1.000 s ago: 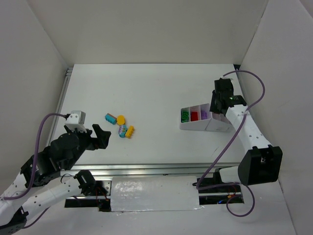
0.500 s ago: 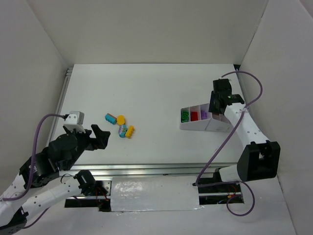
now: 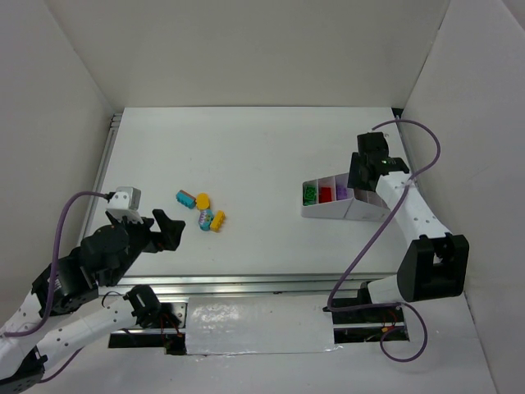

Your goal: Sort the legos into containers by color

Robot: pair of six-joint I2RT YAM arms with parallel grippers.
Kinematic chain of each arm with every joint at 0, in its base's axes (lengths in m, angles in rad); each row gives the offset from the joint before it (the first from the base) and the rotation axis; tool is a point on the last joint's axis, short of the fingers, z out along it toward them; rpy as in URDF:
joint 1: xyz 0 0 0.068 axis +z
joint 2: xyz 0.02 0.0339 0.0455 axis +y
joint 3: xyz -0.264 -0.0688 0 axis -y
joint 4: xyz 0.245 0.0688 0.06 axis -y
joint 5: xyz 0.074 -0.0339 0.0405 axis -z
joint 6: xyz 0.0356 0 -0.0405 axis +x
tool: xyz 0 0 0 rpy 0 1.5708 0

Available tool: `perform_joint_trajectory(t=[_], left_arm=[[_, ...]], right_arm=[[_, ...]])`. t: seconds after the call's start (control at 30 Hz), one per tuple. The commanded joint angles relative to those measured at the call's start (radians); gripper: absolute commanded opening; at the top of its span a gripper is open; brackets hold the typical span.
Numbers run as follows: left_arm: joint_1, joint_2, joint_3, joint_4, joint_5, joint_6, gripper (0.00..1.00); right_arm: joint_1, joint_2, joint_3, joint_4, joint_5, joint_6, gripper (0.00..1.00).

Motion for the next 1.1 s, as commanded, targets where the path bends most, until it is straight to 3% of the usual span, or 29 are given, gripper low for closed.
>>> perform_joint_trajectory(t=[0.0,0.23,0.3,0.47,0.5,0.53,0.6,0.7,0.8,0.83,0.9,1.07], left_arm=[[-0.006,-0.009,-0.005,0.044,-0.001,0.026,1.00],[-0.008,0.001,-0.002,0.044,-0.013,0.015,0.99],[-0.006,0.032,0.009,0.030,-0.047,-0.011,1.00],[-0.006,0.200,0.087,-0.104,-0.195,-0.198,1.00],[-0.006,0.225,0.096,-0.127,-0.230,-0.226,1.00],[-0.006,0.251,0.104,-0.141,-0.249,-0.252,1.00],[0.000,0.342,0.141,-0.192,-0.299,-0.351,1.00],[0.095,0.493,0.199,-0.186,-0.257,-0.422,1.00],[0.401,0.602,0.193,-0.055,-0.043,-0.335,1.00],[0.557,0.653,0.166,0.048,0.122,-0.298,0.99],[0.665,0.716,0.161,0.105,0.195,-0.318,0.99],[0.703,1.021,0.260,0.171,0.245,-0.344,0.93]], right_arm=[[0.005,-0.029,0.005,0.022,-0.036,0.007,0.65],[0.005,-0.101,0.023,0.010,-0.071,0.038,0.64],[0.017,-0.143,0.022,0.011,-0.103,0.052,0.69],[0.037,-0.262,0.034,-0.005,-0.054,0.084,0.75],[0.037,-0.275,0.040,-0.011,-0.057,0.093,0.79],[0.045,-0.304,0.045,-0.015,-0.063,0.101,0.95],[0.060,-0.331,0.048,-0.009,-0.143,0.128,1.00],[0.120,-0.406,0.030,0.025,-0.273,0.173,1.00],[0.217,-0.456,-0.004,0.083,-0.365,0.219,1.00],[0.252,-0.462,-0.015,0.106,-0.372,0.231,1.00],[0.364,-0.462,-0.023,0.120,-0.404,0.250,0.99],[0.525,-0.479,-0.156,0.229,-0.486,0.299,1.00]])
